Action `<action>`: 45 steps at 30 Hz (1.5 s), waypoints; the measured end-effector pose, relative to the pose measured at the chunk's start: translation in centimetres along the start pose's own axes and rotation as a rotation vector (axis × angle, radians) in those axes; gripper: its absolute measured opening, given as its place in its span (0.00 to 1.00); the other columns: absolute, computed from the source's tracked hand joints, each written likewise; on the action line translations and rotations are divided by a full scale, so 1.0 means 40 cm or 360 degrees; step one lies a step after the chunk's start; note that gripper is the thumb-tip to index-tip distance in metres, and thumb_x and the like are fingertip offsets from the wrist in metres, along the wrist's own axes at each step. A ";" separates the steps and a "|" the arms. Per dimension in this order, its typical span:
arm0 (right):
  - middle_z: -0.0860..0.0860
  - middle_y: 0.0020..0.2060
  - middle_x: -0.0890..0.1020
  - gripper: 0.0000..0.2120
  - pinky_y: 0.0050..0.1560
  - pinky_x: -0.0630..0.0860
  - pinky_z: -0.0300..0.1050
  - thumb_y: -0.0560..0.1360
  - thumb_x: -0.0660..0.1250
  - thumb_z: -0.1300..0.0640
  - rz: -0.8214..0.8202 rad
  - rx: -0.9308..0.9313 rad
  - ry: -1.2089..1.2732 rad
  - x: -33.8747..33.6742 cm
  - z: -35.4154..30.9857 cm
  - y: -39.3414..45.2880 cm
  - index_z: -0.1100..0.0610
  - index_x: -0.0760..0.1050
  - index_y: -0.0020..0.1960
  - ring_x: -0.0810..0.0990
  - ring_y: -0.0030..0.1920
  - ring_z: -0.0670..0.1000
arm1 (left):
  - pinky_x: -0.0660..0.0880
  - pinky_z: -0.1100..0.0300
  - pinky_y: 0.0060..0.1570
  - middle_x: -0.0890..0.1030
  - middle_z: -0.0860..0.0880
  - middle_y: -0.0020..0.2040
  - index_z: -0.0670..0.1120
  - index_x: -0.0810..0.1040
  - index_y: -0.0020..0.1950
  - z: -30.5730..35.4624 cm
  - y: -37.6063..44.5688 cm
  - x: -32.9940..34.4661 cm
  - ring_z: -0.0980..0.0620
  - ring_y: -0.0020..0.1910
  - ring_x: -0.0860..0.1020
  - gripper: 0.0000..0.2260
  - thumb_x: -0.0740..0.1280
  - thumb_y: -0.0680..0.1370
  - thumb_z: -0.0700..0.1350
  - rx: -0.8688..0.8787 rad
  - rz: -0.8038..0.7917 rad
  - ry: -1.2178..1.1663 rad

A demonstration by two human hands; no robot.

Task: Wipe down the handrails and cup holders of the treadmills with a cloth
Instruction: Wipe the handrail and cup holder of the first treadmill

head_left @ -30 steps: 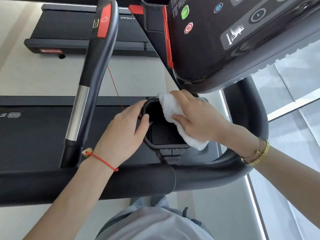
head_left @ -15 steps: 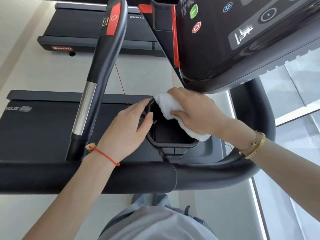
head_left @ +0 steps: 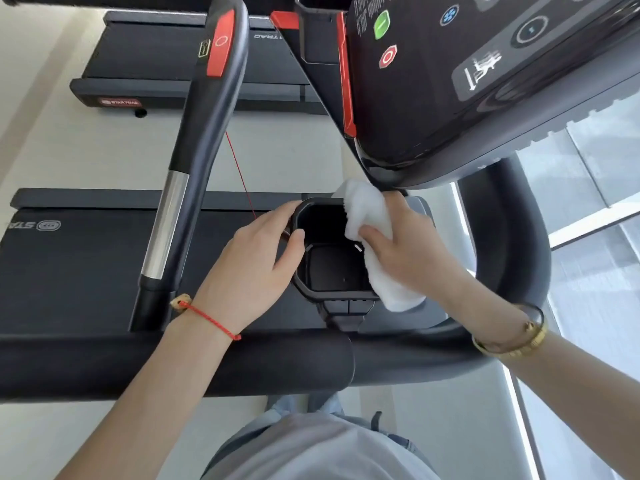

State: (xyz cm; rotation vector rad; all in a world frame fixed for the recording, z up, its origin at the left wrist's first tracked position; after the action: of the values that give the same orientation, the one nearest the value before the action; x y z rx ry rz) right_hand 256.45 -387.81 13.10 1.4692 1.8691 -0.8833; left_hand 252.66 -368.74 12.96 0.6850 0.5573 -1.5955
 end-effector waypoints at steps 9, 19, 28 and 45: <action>0.49 0.31 0.68 0.14 0.26 0.64 0.34 0.79 0.64 0.55 -0.0058 0.0087 -0.0085 -0.002 0.005 0.004 0.59 0.60 0.48 0.67 0.31 0.44 | 0.76 0.52 0.58 0.79 0.53 0.54 0.52 0.69 0.72 0.003 0.002 0.001 0.55 0.52 0.78 0.18 0.56 0.82 0.50 -0.0007 -0.0008 0.0029; 0.51 0.28 0.68 0.16 0.29 0.67 0.28 0.79 0.64 0.55 -0.0084 0.0121 -0.0044 0.013 0.026 -0.062 0.59 0.58 0.44 0.67 0.27 0.47 | 0.76 0.52 0.56 0.79 0.54 0.53 0.53 0.70 0.72 0.007 0.002 0.000 0.55 0.51 0.78 0.18 0.56 0.82 0.50 -0.0004 0.0004 0.0030; 0.56 0.49 0.78 0.13 0.43 0.69 0.47 0.76 0.67 0.55 -0.0124 -0.0137 -0.0276 -0.018 -0.025 0.054 0.59 0.70 0.58 0.76 0.49 0.59 | 0.77 0.49 0.54 0.79 0.52 0.51 0.53 0.70 0.70 0.012 -0.001 -0.001 0.53 0.49 0.78 0.16 0.56 0.82 0.49 0.0009 0.0017 0.0051; 0.51 0.48 0.76 0.16 0.43 0.65 0.48 0.76 0.67 0.51 -0.0046 -0.0439 -0.0416 -0.019 -0.059 0.041 0.58 0.67 0.59 0.74 0.48 0.58 | 0.76 0.50 0.57 0.79 0.54 0.54 0.54 0.69 0.72 0.003 -0.002 -0.002 0.55 0.53 0.78 0.19 0.56 0.81 0.51 -0.0022 -0.0007 0.0015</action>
State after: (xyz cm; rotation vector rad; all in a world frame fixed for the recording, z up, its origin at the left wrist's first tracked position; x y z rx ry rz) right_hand 258.09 -386.09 14.92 1.1076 1.7405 -0.7553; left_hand 252.56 -368.76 13.10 0.6817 0.5765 -1.5921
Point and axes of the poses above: each hand's wrist, its own y-axis towards the middle knuckle, its own x-axis out of the palm, z = x × y, the point moved 6 cm from there along y, towards the middle knuckle
